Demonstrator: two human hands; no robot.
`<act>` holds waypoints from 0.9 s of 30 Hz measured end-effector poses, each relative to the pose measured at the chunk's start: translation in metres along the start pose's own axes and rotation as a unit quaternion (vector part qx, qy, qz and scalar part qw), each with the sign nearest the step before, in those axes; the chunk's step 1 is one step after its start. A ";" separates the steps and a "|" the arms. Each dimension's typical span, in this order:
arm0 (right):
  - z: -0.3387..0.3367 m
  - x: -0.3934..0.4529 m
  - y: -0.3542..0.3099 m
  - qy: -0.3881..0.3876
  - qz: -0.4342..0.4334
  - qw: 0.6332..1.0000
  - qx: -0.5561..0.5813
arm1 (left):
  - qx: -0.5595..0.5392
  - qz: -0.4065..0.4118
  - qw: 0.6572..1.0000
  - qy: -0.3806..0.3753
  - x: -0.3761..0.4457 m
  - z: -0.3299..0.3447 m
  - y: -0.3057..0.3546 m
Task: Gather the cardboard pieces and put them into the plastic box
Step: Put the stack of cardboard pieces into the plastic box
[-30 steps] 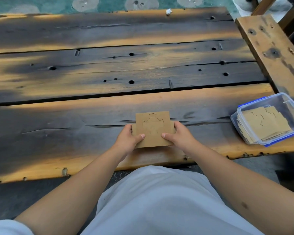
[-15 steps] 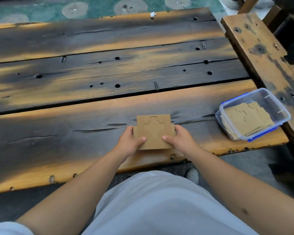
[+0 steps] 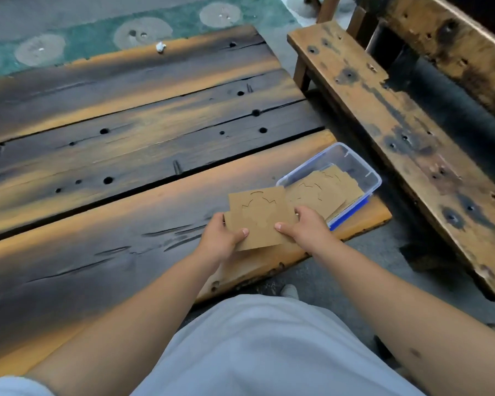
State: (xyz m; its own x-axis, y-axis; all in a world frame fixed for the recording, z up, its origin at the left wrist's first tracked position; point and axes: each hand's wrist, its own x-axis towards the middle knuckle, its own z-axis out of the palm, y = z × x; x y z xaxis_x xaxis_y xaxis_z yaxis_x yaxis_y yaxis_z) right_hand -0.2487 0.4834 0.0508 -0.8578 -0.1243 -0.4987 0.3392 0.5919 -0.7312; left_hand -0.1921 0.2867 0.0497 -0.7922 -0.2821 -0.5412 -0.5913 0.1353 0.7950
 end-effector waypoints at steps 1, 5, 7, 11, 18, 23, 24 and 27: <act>-0.013 0.003 0.002 0.008 0.001 1.000 -0.007 | 0.000 -0.001 1.000 0.000 0.004 0.012 0.006; -0.064 0.019 0.016 0.030 0.008 1.000 -0.003 | 0.013 -0.014 1.000 -0.005 0.021 0.066 0.034; -0.086 0.027 0.023 0.039 0.014 0.999 -0.007 | 0.027 -0.020 0.999 -0.004 0.029 0.091 0.046; -0.119 0.043 0.036 0.046 0.024 0.999 -0.011 | 0.073 -0.032 0.997 0.012 0.039 0.130 0.060; -0.149 0.085 0.052 0.018 0.038 0.998 -0.037 | 0.116 -0.044 0.992 0.018 0.047 0.168 0.075; -0.151 0.118 0.058 0.003 0.038 0.996 -0.076 | 0.085 -0.075 0.993 -0.011 0.053 0.183 0.085; -0.152 0.122 0.057 0.004 0.039 0.996 -0.082 | 0.071 -0.083 0.994 -0.007 0.055 0.184 0.088; -0.152 0.136 0.054 0.004 0.023 0.988 -0.154 | 0.016 -0.128 0.992 -0.004 0.063 0.191 0.093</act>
State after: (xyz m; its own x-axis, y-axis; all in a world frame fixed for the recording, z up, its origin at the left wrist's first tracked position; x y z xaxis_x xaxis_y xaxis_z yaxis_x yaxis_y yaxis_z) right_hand -0.4062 0.6194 0.0143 -0.8478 -0.0853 -0.5234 0.2459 0.8112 -0.5305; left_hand -0.3258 0.4624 0.0374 -0.6166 -0.3031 -0.7266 -0.7777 0.0906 0.6221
